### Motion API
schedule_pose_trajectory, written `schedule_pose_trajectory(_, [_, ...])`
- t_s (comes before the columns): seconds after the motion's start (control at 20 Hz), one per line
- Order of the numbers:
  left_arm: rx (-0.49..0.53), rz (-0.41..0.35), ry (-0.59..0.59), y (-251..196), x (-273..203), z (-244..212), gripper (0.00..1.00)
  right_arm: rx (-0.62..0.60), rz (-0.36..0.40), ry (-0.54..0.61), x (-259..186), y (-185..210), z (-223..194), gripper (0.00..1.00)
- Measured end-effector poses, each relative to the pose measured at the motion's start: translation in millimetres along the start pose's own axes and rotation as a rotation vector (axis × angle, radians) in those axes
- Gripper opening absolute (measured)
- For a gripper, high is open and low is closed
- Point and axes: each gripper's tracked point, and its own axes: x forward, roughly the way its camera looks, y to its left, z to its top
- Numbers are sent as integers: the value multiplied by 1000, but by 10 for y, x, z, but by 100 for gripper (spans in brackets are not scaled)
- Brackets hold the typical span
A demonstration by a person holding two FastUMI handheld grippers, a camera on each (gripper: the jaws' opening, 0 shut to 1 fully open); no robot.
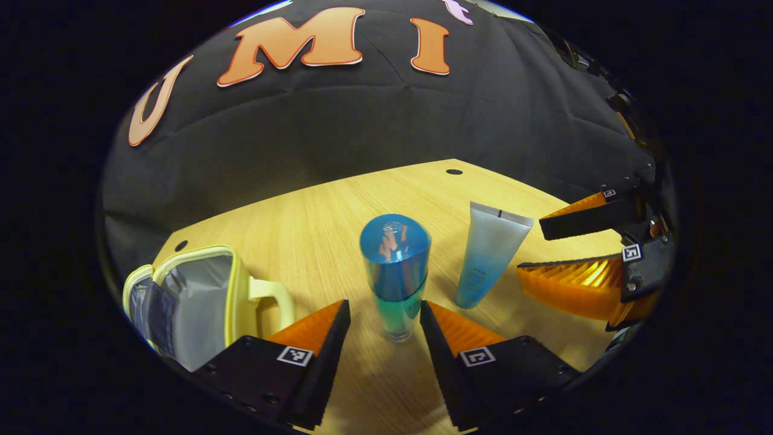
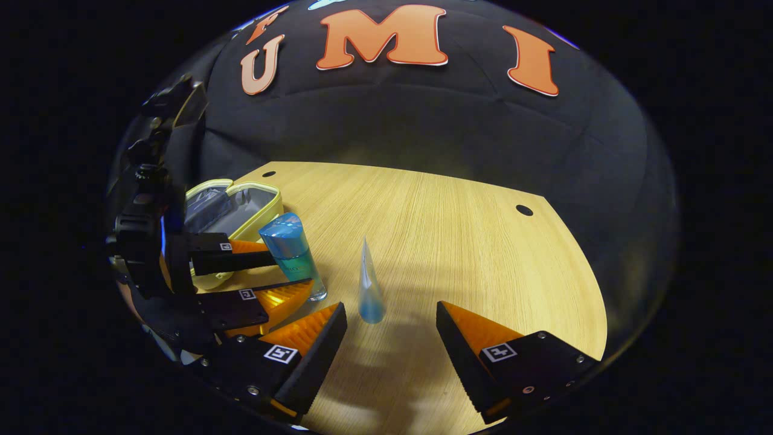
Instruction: First open the suitcase, pack the skin care products into it, and then close the suitcase.
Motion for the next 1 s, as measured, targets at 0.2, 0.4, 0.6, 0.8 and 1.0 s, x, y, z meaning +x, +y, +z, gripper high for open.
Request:
schedule_pose_trajectory(0.2, [-11, -23, 3, -35, 102, 58, 45, -17, 32, 31, 135, 20, -74, 94])
schedule_pose_trajectory(0.4, [-55, 11, -18, 32, 4, 208, 42, 2, 72, 54, 259, 43, -145, 88])
schedule_pose_trajectory(0.6, [-100, 49, -59, 101, -227, 508, 41, 17, 125, 59, 366, 173, -139, 74])
schedule_pose_trajectory(0.8, [-112, 102, -97, 245, -470, 753, 43, 25, 171, 93, 471, 313, -210, 59])
schedule_pose_trajectory(1.0, [-109, 176, -113, 454, -706, 831, 42, 49, 207, 110, 428, 368, -211, 30])
